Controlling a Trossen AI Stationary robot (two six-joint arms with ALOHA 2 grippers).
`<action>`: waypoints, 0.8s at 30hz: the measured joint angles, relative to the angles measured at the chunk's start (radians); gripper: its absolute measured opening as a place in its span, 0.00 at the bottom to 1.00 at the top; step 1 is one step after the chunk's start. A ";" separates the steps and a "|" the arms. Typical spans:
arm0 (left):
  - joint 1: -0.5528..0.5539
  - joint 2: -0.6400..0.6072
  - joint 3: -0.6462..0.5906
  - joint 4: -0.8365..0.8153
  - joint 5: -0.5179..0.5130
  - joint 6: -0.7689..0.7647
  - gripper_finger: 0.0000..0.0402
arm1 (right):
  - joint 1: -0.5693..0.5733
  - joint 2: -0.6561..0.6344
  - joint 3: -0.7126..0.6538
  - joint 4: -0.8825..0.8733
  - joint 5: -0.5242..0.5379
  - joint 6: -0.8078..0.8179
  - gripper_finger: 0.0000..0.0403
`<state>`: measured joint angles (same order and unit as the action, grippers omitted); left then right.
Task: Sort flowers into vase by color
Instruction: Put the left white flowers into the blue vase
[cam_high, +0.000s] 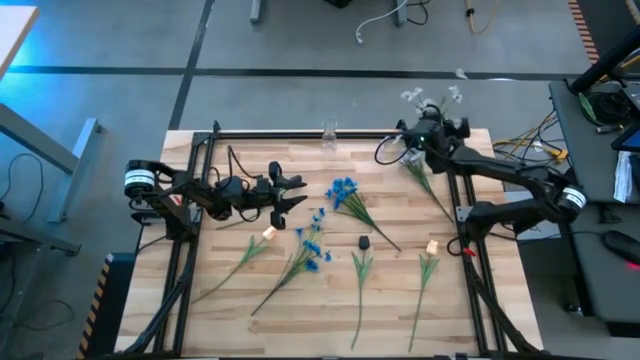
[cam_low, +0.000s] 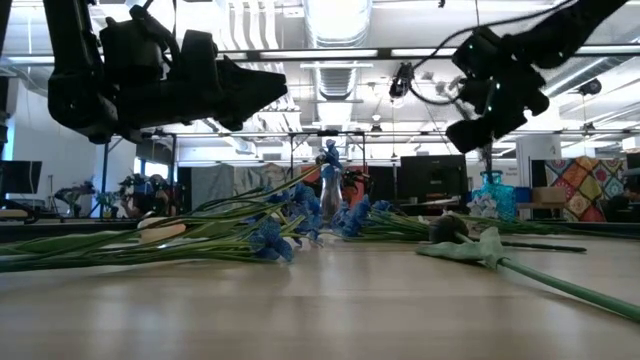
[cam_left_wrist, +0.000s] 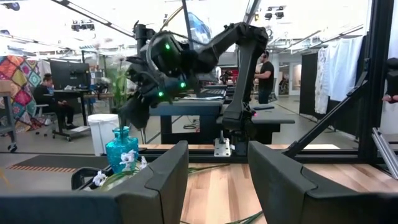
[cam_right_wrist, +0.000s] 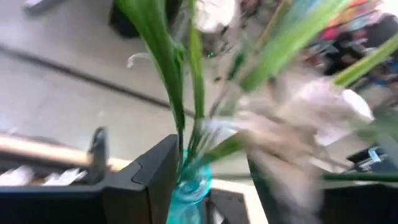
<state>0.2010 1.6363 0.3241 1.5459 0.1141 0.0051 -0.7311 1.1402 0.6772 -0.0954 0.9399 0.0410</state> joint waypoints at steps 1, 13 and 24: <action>0.000 0.000 0.000 0.000 0.000 0.000 0.38 | 0.000 -0.003 0.028 -0.069 -0.031 0.021 0.47; 0.000 0.000 0.000 -0.001 0.000 0.000 0.38 | 0.000 -0.007 0.323 -0.634 -0.168 0.152 0.50; 0.000 -0.001 0.000 -0.002 0.000 0.000 0.38 | 0.000 -0.014 0.527 -1.092 -0.401 0.207 0.50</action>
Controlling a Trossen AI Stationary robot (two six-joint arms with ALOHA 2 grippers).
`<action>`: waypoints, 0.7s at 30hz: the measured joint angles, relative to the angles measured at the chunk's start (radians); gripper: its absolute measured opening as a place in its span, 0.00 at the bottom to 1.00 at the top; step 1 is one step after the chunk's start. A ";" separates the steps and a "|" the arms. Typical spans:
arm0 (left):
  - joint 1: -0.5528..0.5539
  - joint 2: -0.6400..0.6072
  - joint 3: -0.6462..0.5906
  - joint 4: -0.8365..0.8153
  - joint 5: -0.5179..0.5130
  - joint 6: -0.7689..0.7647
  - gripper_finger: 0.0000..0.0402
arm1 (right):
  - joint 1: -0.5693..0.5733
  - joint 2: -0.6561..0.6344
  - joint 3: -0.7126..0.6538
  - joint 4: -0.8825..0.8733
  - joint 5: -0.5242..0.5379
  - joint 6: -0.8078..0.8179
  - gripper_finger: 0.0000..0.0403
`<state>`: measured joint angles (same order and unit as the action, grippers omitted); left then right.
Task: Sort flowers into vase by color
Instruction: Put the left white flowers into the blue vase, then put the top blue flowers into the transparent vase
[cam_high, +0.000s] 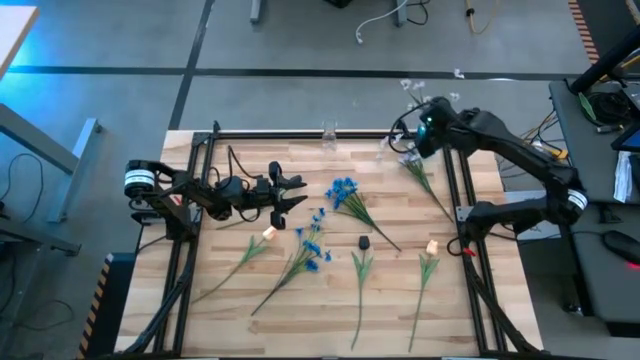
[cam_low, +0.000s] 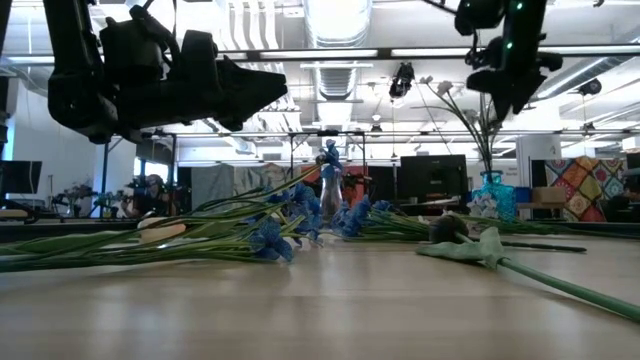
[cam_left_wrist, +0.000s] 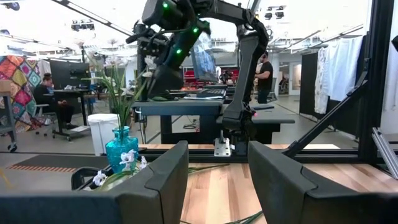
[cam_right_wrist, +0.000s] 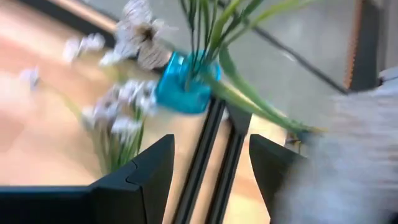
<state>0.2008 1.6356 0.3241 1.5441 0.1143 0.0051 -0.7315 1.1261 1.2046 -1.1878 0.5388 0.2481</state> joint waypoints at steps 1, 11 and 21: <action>0.000 0.000 0.000 0.000 0.000 0.000 0.38 | 0.000 -0.006 0.006 -0.024 -0.019 0.001 0.50; 0.000 0.000 0.000 -0.003 0.000 0.000 0.38 | 0.000 -0.103 0.012 -0.169 -0.389 -0.023 0.50; 0.000 0.000 0.000 -0.007 0.010 0.000 0.38 | 0.000 -0.121 -0.041 -0.262 -0.827 -0.128 0.39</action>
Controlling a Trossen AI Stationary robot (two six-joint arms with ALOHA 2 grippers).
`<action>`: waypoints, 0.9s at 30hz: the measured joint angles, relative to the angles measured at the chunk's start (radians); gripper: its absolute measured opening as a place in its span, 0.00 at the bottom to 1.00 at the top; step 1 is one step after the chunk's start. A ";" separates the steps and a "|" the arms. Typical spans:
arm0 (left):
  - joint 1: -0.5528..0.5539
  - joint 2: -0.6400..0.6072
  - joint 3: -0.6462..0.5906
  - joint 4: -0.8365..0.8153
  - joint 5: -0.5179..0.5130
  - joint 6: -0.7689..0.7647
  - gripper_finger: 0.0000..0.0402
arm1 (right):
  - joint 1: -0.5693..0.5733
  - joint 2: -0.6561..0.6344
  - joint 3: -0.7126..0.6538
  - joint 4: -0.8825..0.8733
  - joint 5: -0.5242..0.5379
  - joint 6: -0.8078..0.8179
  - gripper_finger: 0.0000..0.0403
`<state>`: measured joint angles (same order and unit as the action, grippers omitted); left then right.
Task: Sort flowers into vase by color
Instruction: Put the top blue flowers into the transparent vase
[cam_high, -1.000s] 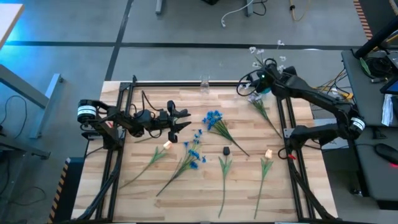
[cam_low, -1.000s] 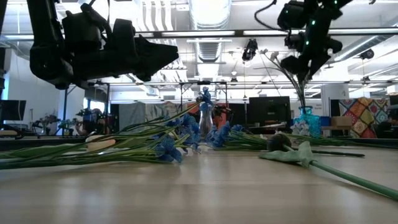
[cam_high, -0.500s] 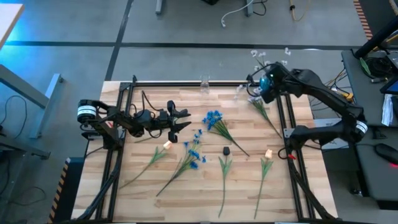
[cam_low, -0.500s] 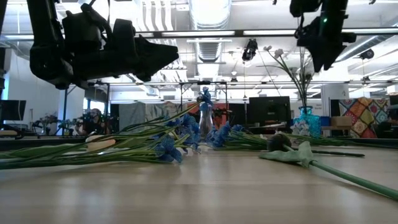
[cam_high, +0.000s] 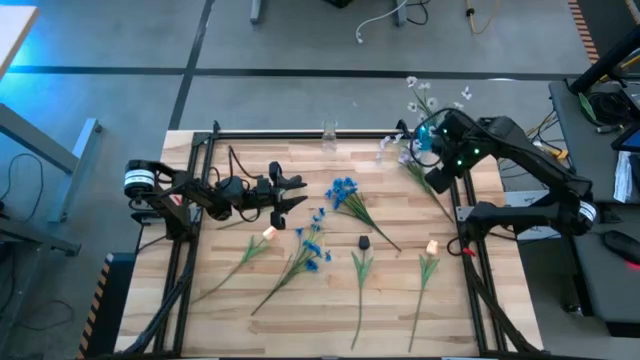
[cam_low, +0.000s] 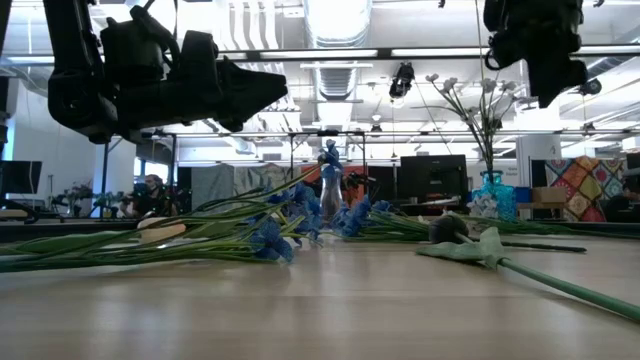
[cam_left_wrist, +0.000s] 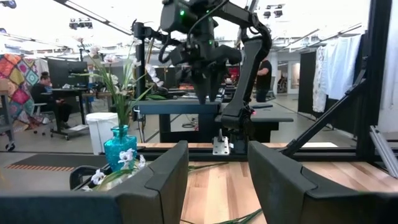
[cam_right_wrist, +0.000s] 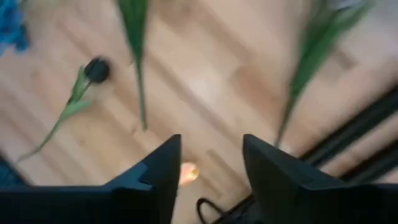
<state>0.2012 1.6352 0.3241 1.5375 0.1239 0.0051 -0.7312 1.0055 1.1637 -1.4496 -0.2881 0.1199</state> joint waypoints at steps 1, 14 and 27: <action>0.000 0.000 0.000 0.000 0.011 0.000 0.37 | 0.000 -0.003 -0.022 0.002 -0.027 -0.013 0.35; 0.000 -0.063 0.000 -0.129 0.078 0.042 0.23 | 0.034 -0.104 -0.394 0.363 -0.159 -0.029 0.02; -0.027 -0.277 -0.018 -0.484 0.141 0.042 0.19 | 0.379 -0.194 -0.699 1.011 -0.051 0.245 0.02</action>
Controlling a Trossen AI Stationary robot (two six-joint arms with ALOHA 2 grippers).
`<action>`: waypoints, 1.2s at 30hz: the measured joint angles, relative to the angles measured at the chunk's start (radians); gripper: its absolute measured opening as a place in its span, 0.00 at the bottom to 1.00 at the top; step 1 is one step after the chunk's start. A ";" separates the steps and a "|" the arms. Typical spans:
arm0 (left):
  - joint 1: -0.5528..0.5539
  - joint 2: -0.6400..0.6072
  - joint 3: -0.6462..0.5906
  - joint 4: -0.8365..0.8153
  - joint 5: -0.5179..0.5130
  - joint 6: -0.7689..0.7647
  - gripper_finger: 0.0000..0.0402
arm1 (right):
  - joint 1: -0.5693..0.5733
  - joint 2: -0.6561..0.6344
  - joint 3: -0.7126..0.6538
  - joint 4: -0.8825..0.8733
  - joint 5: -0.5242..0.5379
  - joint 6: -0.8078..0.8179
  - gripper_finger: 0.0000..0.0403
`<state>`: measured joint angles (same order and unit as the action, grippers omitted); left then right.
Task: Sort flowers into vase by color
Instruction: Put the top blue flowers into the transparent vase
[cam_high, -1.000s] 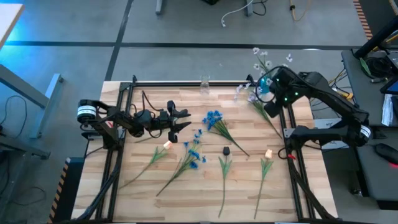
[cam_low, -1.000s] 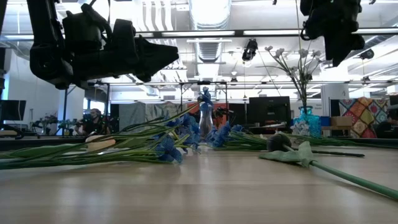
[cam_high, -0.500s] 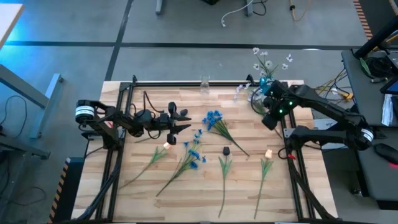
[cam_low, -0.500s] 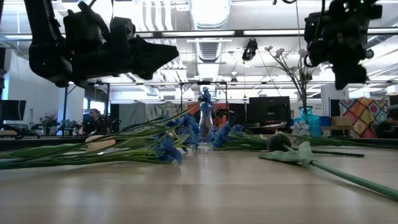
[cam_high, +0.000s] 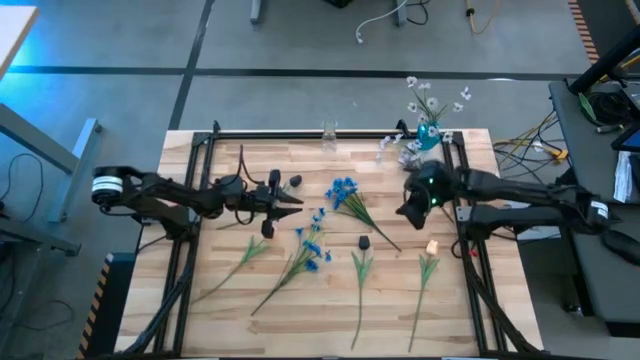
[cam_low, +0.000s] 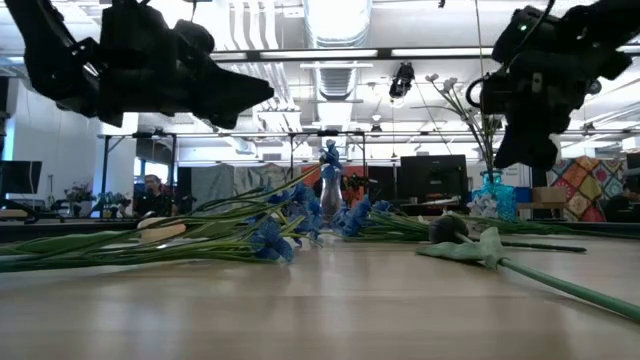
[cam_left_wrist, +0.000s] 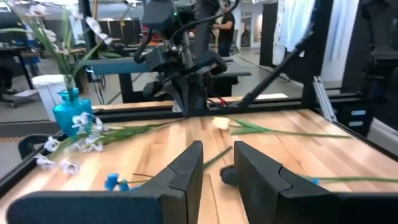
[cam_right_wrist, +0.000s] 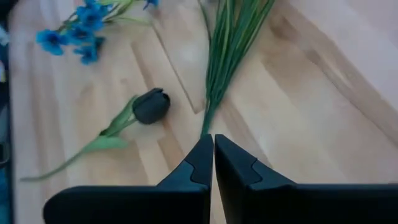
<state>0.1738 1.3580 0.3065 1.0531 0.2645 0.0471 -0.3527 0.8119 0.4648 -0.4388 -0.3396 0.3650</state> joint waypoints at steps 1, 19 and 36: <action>-0.006 -0.005 -0.007 0.001 0.000 0.000 0.19 | 0.036 0.002 -0.013 0.028 0.048 0.023 0.02; -0.057 0.036 -0.062 -0.007 -0.170 -0.011 0.19 | 0.357 0.355 0.083 0.295 0.499 0.170 0.28; -0.058 0.018 -0.226 0.290 -0.143 -0.056 0.19 | 0.215 0.901 0.581 -0.114 0.396 0.102 0.50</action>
<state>0.1158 1.3758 0.0808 1.3429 0.1219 -0.0093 -0.1380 1.7128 1.0461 -0.5527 0.0569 0.4667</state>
